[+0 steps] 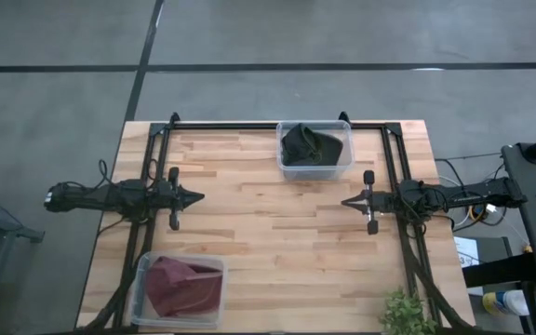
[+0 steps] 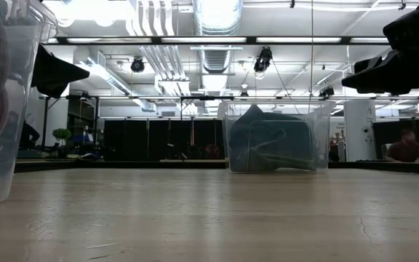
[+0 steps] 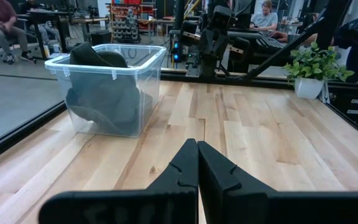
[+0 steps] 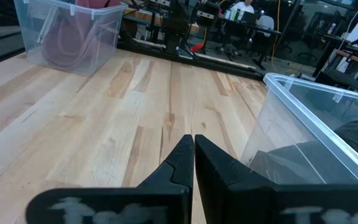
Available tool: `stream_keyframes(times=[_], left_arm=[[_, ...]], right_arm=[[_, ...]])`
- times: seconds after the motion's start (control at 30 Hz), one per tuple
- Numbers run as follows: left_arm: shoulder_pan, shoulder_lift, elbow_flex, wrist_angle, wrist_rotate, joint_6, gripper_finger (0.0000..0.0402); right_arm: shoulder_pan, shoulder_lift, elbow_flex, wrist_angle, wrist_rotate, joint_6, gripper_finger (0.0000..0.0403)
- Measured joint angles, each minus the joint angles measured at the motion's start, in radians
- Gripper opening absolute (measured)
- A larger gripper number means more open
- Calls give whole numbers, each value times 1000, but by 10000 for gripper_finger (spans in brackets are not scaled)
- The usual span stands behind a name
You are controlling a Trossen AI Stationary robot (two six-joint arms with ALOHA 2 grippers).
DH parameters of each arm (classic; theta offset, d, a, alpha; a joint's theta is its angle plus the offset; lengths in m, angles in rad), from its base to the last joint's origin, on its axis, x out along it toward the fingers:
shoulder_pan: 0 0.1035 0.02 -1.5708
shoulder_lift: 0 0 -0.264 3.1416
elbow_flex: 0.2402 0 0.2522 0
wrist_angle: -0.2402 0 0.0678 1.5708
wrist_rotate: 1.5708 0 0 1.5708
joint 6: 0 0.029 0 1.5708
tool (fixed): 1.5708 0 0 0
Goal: Pick & Place hat
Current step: Return to Home Position
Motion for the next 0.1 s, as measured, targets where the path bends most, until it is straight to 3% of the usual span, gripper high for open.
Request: stream_keyframes(times=[0.1], left_arm=[[0,0,0,0,0,0,0]], right_arm=[[0,0,0,0,0,0,9]])
